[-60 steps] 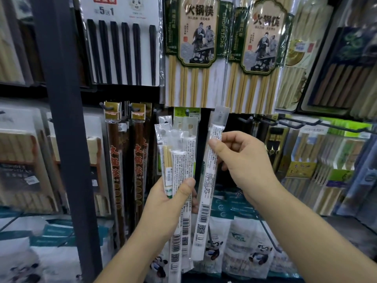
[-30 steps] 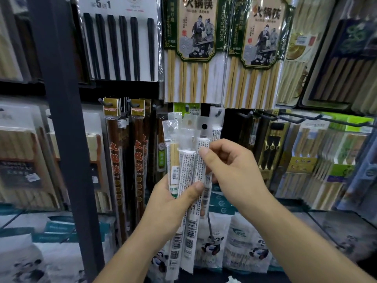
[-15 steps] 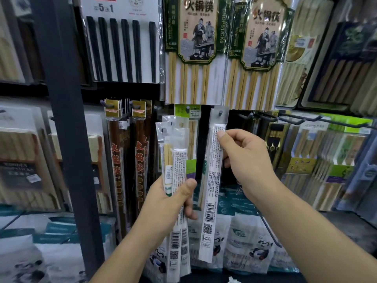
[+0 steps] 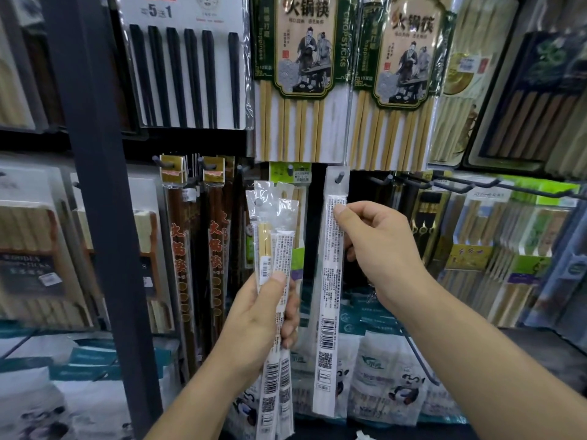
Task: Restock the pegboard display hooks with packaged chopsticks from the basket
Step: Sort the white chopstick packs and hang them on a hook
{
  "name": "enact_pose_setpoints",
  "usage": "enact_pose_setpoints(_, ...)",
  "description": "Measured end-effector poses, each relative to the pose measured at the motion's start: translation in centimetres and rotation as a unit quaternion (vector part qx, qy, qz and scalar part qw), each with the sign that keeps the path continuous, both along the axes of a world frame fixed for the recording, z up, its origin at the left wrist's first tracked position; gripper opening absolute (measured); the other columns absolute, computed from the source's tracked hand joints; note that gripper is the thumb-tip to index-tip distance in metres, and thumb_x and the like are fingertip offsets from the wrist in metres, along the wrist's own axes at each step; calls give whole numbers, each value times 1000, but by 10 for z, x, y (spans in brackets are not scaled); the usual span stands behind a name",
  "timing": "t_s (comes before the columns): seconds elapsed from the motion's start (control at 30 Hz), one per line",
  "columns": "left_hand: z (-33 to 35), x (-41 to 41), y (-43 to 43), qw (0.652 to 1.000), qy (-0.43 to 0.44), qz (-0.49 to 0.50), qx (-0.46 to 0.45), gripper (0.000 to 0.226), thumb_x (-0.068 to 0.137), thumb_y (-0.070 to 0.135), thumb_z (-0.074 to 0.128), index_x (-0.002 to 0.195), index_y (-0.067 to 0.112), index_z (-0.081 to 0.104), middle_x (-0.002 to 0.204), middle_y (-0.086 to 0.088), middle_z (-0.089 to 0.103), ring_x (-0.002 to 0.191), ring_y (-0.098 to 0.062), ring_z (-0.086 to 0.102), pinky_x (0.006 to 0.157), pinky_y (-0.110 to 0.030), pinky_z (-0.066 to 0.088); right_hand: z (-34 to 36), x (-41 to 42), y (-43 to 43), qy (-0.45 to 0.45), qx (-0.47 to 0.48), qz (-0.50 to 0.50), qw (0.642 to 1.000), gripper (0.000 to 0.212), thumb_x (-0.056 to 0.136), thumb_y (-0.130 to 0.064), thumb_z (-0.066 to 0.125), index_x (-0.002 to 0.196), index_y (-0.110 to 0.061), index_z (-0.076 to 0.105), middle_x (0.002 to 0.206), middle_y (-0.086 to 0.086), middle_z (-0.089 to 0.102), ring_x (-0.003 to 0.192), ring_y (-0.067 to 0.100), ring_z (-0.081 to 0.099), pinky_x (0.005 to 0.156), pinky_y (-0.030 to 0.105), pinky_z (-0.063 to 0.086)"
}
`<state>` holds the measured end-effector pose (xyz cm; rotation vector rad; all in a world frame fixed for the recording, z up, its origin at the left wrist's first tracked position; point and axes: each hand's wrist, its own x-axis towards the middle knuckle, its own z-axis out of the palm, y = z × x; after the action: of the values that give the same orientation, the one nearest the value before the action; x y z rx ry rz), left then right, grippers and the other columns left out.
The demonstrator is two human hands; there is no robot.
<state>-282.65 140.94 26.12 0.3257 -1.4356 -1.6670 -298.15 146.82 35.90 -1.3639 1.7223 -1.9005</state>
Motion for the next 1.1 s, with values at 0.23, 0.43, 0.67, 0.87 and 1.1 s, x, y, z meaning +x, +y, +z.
enact_pose_setpoints(0.23,2,2,0,999,28,-20,13,23,94,36,55,80,19,61,71,-5,51,51,-16,42,45,-29,40,-11,-5,0,22,5,-30,999,22,96,-36,68,82,-21,73,65,0,61,59,6,53,60,23,50)
enact_pose_setpoints(0.43,3,2,3,999,26,-39,17,18,88,31,66,93,16,59,73,-7,53,52,-17,45,46,-29,41,-27,-1,7,45,-23,-103,993,16,92,-35,73,88,-23,64,80,-7,64,66,-3,55,60,10,46)
enact_pose_setpoints(0.67,5,0,9,1000,21,-22,-7,31,85,41,70,106,18,70,80,-11,71,66,-22,67,55,-31,56,-28,23,12,43,10,50,998,16,95,-33,70,83,-23,70,67,-7,62,61,3,57,58,15,49)
enact_pose_setpoints(0.87,0,-1,8,1000,10,4,-5,37,83,52,66,115,35,75,110,-7,78,91,-23,76,75,-42,62,-16,21,13,12,-24,34,999,19,96,-29,68,85,-15,70,77,18,63,62,10,55,56,21,49)
enact_pose_setpoints(1.1,-2,-1,2,995,-30,61,-68,35,94,46,57,92,13,70,95,-3,75,94,-16,72,78,-21,57,4,8,8,-22,-49,-1,999,17,97,-27,68,84,-19,74,67,-1,63,60,5,55,56,16,49)
